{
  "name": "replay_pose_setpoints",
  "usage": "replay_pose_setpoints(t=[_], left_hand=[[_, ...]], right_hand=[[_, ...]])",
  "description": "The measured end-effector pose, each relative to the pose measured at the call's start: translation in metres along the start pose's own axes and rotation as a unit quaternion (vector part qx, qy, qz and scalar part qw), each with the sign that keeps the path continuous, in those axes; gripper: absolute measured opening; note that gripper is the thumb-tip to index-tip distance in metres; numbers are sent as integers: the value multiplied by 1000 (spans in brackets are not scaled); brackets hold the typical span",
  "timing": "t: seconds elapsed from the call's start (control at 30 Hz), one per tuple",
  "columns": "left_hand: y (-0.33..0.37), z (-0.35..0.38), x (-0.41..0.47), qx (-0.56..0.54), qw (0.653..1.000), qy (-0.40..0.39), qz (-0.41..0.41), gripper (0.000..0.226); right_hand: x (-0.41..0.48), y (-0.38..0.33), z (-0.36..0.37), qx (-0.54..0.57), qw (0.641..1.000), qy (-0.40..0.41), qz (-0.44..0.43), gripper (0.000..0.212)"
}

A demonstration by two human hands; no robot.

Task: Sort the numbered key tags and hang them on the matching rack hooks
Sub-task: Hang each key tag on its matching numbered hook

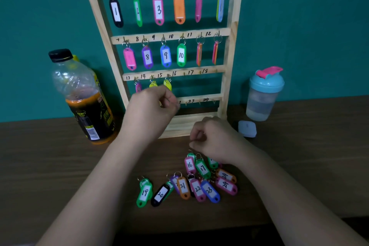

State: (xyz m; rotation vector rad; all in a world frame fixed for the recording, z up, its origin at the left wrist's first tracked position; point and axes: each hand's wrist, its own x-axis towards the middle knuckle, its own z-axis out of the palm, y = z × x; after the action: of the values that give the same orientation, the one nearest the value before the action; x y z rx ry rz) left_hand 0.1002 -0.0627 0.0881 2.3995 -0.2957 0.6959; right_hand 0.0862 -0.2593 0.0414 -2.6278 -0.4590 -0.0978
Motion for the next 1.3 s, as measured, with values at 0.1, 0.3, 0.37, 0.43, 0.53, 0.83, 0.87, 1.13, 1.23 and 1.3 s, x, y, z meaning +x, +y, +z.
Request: replay_pose_setpoints(t=[0.1,0.3,0.37,0.43,0.53,0.83,0.87,1.13,1.23,1.3], left_hand=[[-9,12,-10,5,993,-113,-25,9],[-19,31,-21,44,951,-298,-75,8],[-21,35,-24,41,942,-324,-79,8],[-21,39,-26,35,936,-340,-79,7],[-21,43,-28,34,936,-340,-81,7],[-24,49,-29,33,936,-343,-74,3],[-24,49,-29,33,936,-343,-73,4],[-29,40,-30,-4,915,-399,-68,10],[-30,36,-29,-18,906,-416,-71,13],[-29,35,-29,-22,904,-423,-65,13]], right_hand=[[1,0,4,5,1000,-27,14,8],[6,0,9,-8,998,-64,20,10],[7,-1,10,-10,998,-66,19,7],[7,0,10,-10,997,-70,23,2],[7,1,11,-9,997,-76,31,6],[8,2,12,6,997,-80,24,7],[8,2,12,5,997,-76,25,7],[9,8,12,9,999,-36,15,9],[9,9,13,16,999,-25,13,9],[8,9,13,16,1000,-21,14,10]])
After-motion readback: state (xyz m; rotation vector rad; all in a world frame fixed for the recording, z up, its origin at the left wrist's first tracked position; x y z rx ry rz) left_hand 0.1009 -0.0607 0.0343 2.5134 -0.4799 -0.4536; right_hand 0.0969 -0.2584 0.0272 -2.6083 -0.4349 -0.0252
